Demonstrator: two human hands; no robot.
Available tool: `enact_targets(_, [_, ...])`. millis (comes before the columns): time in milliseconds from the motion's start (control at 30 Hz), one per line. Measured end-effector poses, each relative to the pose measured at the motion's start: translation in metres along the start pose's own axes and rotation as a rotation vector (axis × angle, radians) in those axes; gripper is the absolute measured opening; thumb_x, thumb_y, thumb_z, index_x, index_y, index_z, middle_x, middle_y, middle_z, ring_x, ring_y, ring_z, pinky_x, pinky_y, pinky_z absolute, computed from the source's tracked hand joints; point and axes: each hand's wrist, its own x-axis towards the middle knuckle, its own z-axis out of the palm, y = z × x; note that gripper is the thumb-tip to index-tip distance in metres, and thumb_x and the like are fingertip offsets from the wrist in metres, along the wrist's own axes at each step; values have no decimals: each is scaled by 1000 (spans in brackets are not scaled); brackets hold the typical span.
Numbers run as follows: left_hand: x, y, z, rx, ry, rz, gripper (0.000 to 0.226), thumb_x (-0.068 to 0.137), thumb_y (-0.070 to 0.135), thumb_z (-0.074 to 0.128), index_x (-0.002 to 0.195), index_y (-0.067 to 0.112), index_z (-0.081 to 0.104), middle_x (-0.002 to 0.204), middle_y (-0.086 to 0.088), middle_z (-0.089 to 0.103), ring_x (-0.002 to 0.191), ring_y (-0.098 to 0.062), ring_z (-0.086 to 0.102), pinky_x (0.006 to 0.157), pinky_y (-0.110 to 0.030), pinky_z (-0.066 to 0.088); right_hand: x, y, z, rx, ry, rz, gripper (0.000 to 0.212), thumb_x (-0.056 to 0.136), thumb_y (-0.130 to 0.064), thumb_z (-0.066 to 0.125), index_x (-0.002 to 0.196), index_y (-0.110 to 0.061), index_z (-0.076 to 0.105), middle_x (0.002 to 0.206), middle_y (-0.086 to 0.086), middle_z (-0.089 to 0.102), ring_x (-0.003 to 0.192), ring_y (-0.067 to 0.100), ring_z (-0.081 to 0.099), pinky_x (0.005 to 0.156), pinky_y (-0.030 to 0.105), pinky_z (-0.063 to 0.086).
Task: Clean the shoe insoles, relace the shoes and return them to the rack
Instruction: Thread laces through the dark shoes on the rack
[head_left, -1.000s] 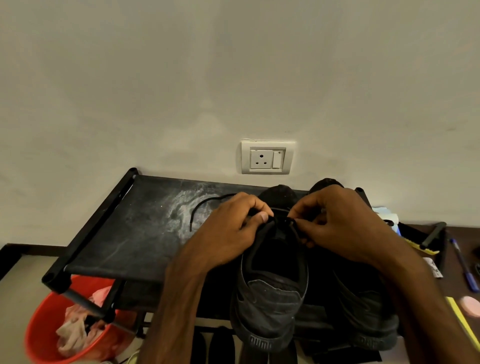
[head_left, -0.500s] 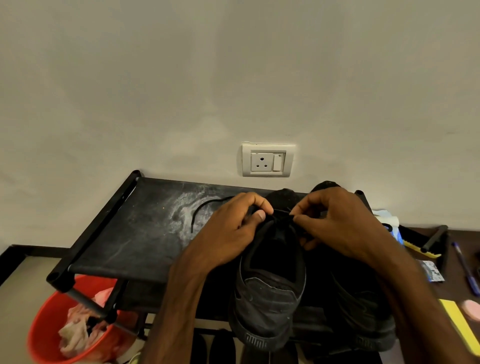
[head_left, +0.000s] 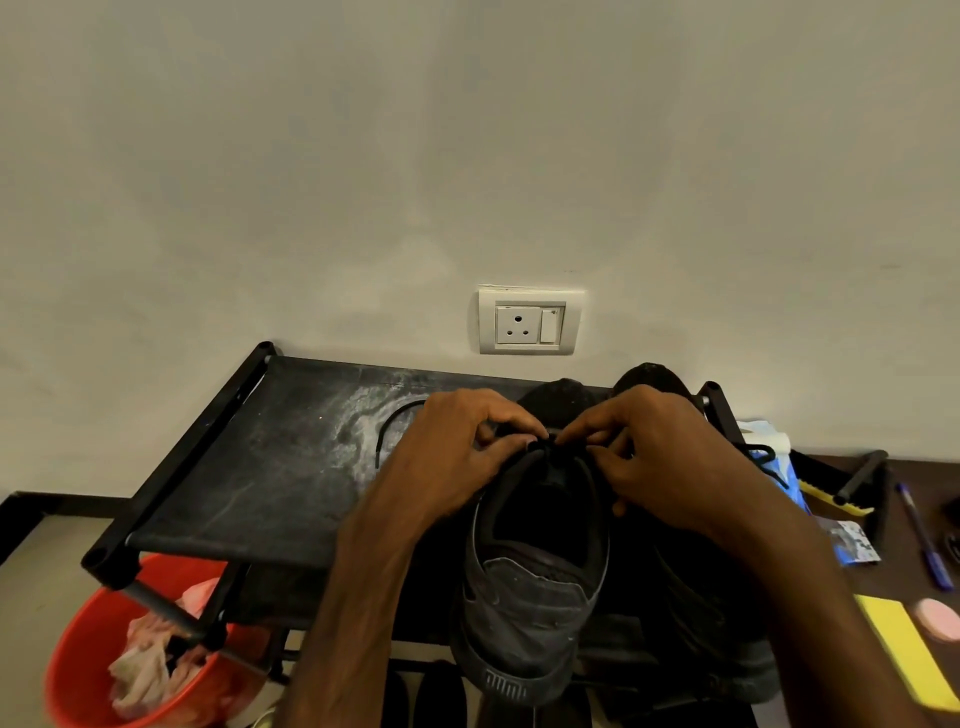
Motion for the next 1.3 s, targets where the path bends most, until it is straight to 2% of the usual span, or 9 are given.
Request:
enact_targets(333, [-4, -1, 3, 14, 42, 10, 6, 98, 30, 63, 99, 31, 69, 103, 18, 69, 88, -6, 66, 83, -29, 52, 6, 2, 2, 62, 72, 64, 13, 94, -14, 70, 102, -22, 76, 82, -9, 70, 53, 5, 69, 57, 14, 56])
enact_targets(433, [-4, -1, 3, 23, 50, 19, 6, 99, 32, 61, 100, 31, 67, 104, 19, 68, 90, -7, 66, 85, -31, 51, 7, 0, 5, 11, 81, 49, 9, 95, -15, 71, 99, -21, 76, 85, -6, 72, 58, 7, 69, 66, 18, 59])
enact_targets(533, [-4, 1, 2, 13, 55, 10, 6, 100, 32, 60, 100, 32, 67, 104, 20, 69, 90, -7, 66, 83, -29, 51, 9, 0, 8, -85, 105, 50, 10, 93, -12, 70, 95, -18, 78, 88, -4, 71, 76, 8, 66, 76, 19, 54])
enact_targets(633, [-4, 2, 1, -10, 29, -12, 6, 100, 33, 61, 101, 34, 67, 104, 22, 69, 87, -6, 67, 76, -24, 51, 9, -1, 7, -63, 124, 79, 14, 92, -9, 67, 88, -19, 75, 83, -6, 69, 76, 9, 65, 67, 13, 48])
enact_targets(767, [-4, 2, -1, -10, -12, -38, 11, 98, 37, 62, 107, 42, 67, 108, 26, 67, 82, -2, 65, 70, -9, 45, 7, 1, 6, -36, 138, 76, 18, 96, -11, 64, 85, -21, 74, 83, -10, 67, 78, 8, 64, 70, 18, 52])
enact_targets(967, [-3, 5, 2, 10, 23, 9, 8, 100, 31, 61, 102, 36, 67, 105, 20, 68, 83, -5, 63, 73, -12, 45, 7, 1, 7, -20, 132, 54, 19, 100, -13, 60, 87, -26, 65, 89, -9, 65, 81, 7, 63, 74, 20, 53])
enact_targets(1100, [-3, 4, 3, -22, 16, 22, 8, 101, 32, 59, 102, 35, 66, 110, 22, 68, 85, -11, 66, 79, -25, 50, 7, 3, 5, 164, 170, 92, 20, 99, 0, 56, 108, -15, 67, 94, 2, 68, 76, 13, 69, 57, 18, 56])
enact_targets(1233, [-3, 7, 4, -102, 14, 56, 11, 101, 23, 61, 102, 30, 70, 108, 19, 70, 91, -9, 66, 83, -21, 50, 11, 4, 13, -44, 160, 73, 23, 100, -10, 60, 115, -18, 76, 107, 2, 73, 88, 13, 67, 76, 19, 50])
enact_targets(1300, [-3, 6, 4, -125, 14, 62, 12, 100, 20, 62, 102, 27, 71, 106, 18, 70, 95, -6, 65, 84, -15, 47, 12, 4, 13, -36, 158, 77, 24, 101, -11, 59, 114, -20, 77, 107, 3, 73, 89, 14, 67, 75, 19, 48])
